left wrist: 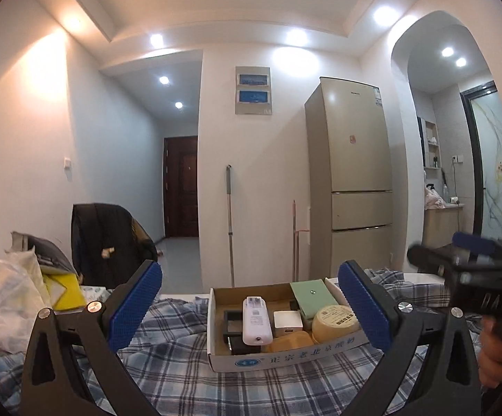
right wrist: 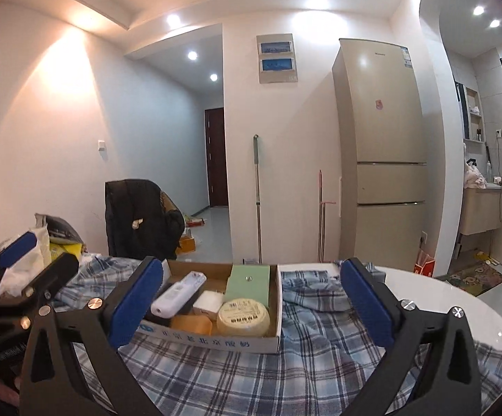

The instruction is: Organize rigid objects

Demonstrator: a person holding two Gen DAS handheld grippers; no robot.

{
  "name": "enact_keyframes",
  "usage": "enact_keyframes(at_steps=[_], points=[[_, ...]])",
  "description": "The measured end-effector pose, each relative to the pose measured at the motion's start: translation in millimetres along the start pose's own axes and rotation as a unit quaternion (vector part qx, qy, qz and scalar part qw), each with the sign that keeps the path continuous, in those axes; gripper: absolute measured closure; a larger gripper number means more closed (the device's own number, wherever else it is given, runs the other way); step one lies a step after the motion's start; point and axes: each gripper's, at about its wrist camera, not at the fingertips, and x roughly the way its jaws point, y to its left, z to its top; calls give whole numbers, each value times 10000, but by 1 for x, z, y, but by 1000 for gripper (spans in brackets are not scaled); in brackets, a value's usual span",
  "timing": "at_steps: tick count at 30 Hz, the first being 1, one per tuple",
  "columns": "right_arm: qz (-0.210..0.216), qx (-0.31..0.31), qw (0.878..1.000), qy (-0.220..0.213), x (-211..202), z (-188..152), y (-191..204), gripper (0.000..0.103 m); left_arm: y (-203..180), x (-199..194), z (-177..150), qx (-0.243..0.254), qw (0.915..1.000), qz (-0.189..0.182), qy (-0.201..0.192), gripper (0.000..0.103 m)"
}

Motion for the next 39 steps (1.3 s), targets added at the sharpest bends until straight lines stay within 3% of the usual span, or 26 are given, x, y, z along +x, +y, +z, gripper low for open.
enact_keyframes(at_steps=[15, 39], points=[[-155, -215, 9996, 48, -4, -13, 4, 1, -8, -3, -1, 97, 9998, -158, 10, 0], [-170, -127, 9997, 116, -5, -13, 0, 1, -3, -6, 1, -27, 10000, 47, 35, 0]])
